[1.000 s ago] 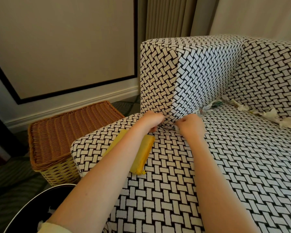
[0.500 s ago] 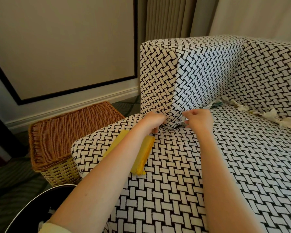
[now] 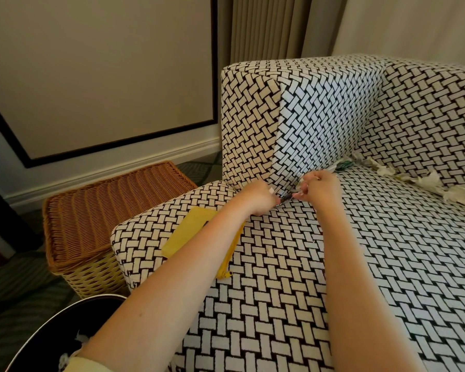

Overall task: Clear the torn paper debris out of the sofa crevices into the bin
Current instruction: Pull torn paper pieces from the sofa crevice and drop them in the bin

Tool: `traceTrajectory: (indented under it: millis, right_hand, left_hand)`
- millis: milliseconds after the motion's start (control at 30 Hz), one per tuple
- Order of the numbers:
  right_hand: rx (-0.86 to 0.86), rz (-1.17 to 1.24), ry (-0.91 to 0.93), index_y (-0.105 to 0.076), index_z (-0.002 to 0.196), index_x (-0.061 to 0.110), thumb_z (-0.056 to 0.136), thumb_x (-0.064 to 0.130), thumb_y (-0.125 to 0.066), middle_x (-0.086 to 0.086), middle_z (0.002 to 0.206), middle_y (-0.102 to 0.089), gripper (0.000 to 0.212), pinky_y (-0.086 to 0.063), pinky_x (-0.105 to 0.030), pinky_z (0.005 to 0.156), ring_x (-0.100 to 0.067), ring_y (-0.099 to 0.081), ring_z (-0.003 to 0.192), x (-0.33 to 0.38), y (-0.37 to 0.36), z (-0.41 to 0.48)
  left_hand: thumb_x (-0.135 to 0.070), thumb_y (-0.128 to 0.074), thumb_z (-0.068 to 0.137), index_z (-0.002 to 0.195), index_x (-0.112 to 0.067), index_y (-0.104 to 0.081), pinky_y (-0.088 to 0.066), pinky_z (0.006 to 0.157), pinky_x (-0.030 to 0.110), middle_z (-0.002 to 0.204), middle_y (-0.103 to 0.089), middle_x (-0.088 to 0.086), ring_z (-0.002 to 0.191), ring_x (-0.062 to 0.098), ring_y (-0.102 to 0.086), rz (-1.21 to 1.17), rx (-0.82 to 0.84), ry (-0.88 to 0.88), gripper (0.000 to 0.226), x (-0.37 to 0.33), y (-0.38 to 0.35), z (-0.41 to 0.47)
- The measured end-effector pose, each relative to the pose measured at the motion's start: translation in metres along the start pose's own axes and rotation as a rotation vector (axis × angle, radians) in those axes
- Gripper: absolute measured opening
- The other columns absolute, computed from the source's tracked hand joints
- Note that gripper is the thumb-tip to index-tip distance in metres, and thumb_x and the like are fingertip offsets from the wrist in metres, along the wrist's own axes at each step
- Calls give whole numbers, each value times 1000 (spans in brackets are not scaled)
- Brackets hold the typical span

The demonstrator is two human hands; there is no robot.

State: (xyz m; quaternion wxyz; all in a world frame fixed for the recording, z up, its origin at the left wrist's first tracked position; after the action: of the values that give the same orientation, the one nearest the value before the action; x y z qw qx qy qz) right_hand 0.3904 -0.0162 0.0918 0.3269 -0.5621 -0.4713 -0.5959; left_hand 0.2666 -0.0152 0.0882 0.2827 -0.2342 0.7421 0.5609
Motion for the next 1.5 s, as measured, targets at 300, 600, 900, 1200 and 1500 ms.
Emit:
traceTrajectory:
  millis: [300, 600, 900, 1200, 1500]
  right_hand:
    - [31, 49, -130, -55, 84, 6, 93, -1, -43, -4, 63, -47, 16, -43, -15, 39, -11, -43, 51, 12, 11, 6]
    - [325, 299, -103, -43, 71, 8, 93, -3, -30, 1, 53, -37, 28, -26, -14, 34, -9, -32, 44, 28, 13, -12]
    - [428, 601, -88, -51, 81, 3, 94, 0, -36, -1, 56, -45, 20, -38, -13, 37, -7, -44, 40, 28, 9, -19]
    - [52, -128, 28, -53, 113, 7, 88, 14, -55, -9, 94, -58, 26, -44, -29, 62, -14, -49, 65, -8, -5, 7]
    - [-46, 361, -216, -46, 122, -5, 81, 4, -64, -18, 114, -59, 46, -54, -37, 81, -27, -62, 93, -23, -10, 23]
  left_hand:
    - [-11, -54, 91, 126, -7, -49, -46, 83, 32, 119, -60, 12, 102, 26, -59, 118, -234, -290, 35, -18, -29, -4]
    - [-28, -59, 89, 123, -14, -50, -39, 74, 23, 111, -65, 7, 95, 19, -59, -3, -269, -394, 38, -19, -28, -2]
    - [-12, -39, 97, 96, -9, -60, -34, 53, 22, 77, -53, 0, 70, 16, -48, -45, -244, -347, 22, -20, -12, -5]
    - [-15, -41, 97, 98, -4, -66, -29, 46, 22, 66, -53, 0, 49, 9, -36, -130, -201, -418, 28, -12, 0, -12]
    - [-12, -44, 94, 63, -17, -50, -28, 49, 24, 58, -44, -1, 50, 11, -36, -57, 54, -336, 32, -9, -4, -20]
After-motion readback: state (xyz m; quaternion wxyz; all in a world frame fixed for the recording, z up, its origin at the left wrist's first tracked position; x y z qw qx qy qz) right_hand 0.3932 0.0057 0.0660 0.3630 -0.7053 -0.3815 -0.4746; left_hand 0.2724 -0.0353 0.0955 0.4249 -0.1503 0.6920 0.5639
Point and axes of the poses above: each hand's wrist, its own z-axis towards the middle knuckle, its own y-axis out of the back of the hand, x = y × z, the point moved 2 cm from there along z, towards the middle knuckle
